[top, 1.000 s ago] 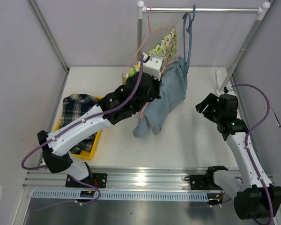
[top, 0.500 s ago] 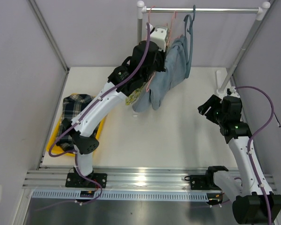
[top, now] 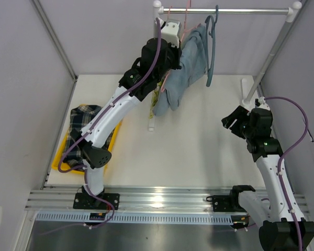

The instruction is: Place the skirt on the hanger

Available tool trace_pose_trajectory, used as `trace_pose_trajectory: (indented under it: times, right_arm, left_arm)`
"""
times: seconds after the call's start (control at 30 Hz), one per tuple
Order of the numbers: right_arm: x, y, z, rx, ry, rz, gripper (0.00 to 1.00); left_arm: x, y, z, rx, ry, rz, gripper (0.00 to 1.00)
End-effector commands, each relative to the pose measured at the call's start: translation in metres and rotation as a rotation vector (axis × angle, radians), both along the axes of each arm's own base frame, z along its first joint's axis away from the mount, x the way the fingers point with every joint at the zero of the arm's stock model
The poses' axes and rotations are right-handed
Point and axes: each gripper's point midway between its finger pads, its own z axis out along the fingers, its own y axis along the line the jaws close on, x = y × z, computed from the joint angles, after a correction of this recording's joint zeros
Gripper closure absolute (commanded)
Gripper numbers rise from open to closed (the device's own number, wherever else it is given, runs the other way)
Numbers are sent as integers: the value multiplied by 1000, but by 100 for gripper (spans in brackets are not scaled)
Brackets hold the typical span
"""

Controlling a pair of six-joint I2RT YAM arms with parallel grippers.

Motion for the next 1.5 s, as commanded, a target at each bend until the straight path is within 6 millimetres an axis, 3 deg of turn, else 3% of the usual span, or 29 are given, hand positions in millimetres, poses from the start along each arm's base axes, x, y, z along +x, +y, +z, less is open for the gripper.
trace_pose_trajectory:
  times: [0.0,0.3,0.6,0.7,0.73,0.8,0.9,0.97,1.03,1.07,1.13,1.17,1.2,1.23,1.27,1.3,1.33,1.37,1.43,1.47]
  right_arm:
    - [0,0,15,-13,-47,21,33]
    - [-1,3,19,-8,-58,36,33]
    - [-4,5,18,-5,-64,46,33]
    - [-4,6,19,0,-69,52,33]
    - [-4,7,19,1,-70,58,32]
    - [-5,7,23,3,-81,59,28]
    - [-5,11,31,12,-110,80,22]
    - [-5,15,36,21,-121,100,13]
    - [-5,16,37,24,-114,107,1]
    - [-5,17,38,26,-116,116,1]
    - [-5,18,40,34,-122,117,1]
    - [-5,18,41,36,-125,116,1]
    - [-5,19,41,40,-124,116,0]
    - [-5,18,41,42,-125,111,1]
    - [-6,18,40,42,-122,110,0]
    - [-6,18,40,39,-121,111,1]
    - [-7,18,39,35,-120,115,1]
    - [-7,17,38,30,-118,111,1]
    - [-8,14,36,20,-115,95,1]
    - [-9,13,35,15,-115,89,0]
  left_arm:
    - [0,8,74,-159,-186,4,100]
    - [26,-4,30,-146,-100,-5,100]
    - [28,-4,28,-149,-97,-17,100]
    - [20,-3,29,-138,-92,-34,75]
    - [18,0,27,-128,-89,-38,59]
    - [3,12,44,-148,-118,-42,42]
    - [-12,22,37,-122,-100,-54,33]
    - [-34,35,49,-133,-108,-78,30]
    - [-46,40,26,-111,-49,-96,28]
    - [-67,57,48,-149,-82,-100,28]
    - [-80,59,2,-137,9,-113,26]
    - [-101,75,26,-192,-46,-128,25]
    - [-108,78,0,-175,-3,-122,24]
    - [-113,82,-28,-162,49,-109,17]
    - [-122,88,-28,-176,48,-109,17]
    - [-138,104,-38,-185,53,-96,17]
    - [-145,109,-62,-176,92,-86,18]
    - [-153,116,-65,-181,95,-84,18]
    - [-173,133,-94,-164,146,-84,17]
    - [-179,138,-99,-157,154,-85,17]
